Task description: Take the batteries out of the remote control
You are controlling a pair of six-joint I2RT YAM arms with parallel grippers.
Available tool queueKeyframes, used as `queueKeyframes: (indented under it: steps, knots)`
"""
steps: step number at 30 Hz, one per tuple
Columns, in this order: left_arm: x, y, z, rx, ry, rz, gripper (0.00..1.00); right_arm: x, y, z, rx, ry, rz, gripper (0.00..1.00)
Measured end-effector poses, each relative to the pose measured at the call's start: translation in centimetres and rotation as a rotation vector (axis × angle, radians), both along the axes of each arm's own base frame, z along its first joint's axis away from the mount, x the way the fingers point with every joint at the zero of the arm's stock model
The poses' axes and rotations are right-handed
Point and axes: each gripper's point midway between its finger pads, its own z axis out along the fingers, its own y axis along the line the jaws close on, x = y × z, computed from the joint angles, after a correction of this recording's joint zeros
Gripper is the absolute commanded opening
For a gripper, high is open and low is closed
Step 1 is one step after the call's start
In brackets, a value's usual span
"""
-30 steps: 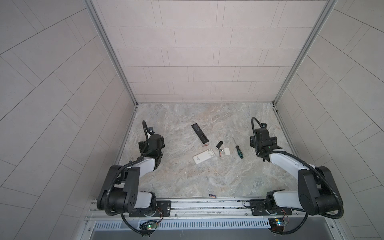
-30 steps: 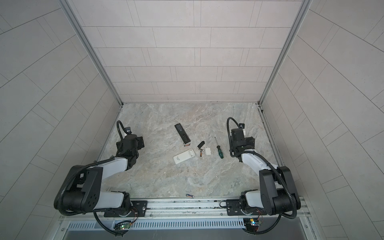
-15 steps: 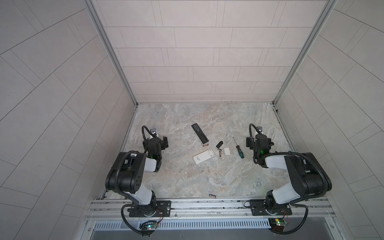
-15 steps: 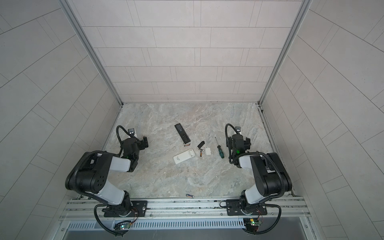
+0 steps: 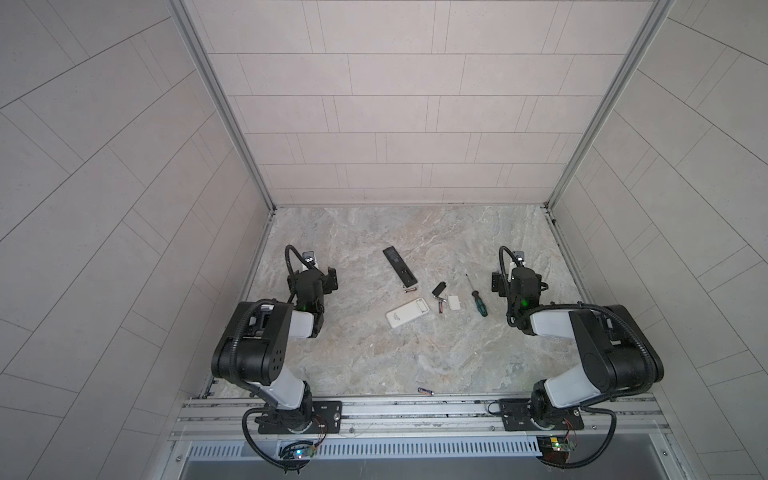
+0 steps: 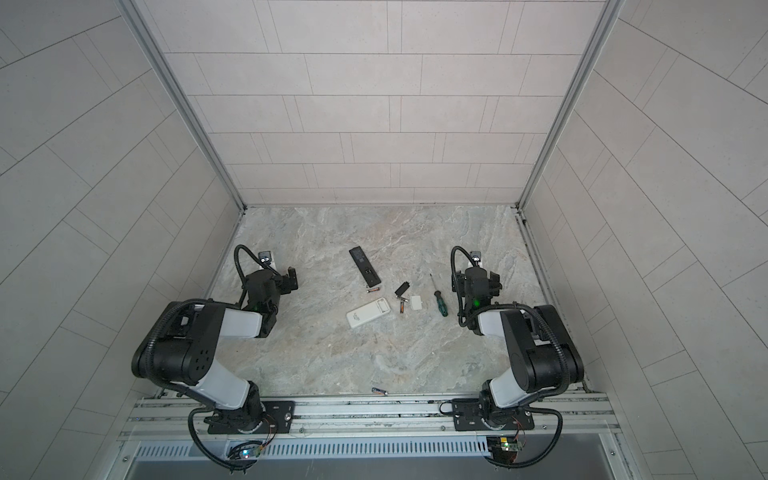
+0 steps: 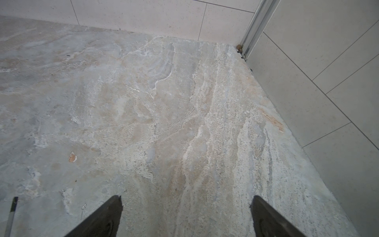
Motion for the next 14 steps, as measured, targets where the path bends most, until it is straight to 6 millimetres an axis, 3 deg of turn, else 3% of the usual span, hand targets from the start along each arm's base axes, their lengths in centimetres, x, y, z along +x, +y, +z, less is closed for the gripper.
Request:
queueKeyframes:
  steps: [14]
  knots:
    - [0.0,0.0,0.0,0.0,0.0,0.0,1.0,0.27,0.03,0.32,0.001,-0.008,0.0,1.0]
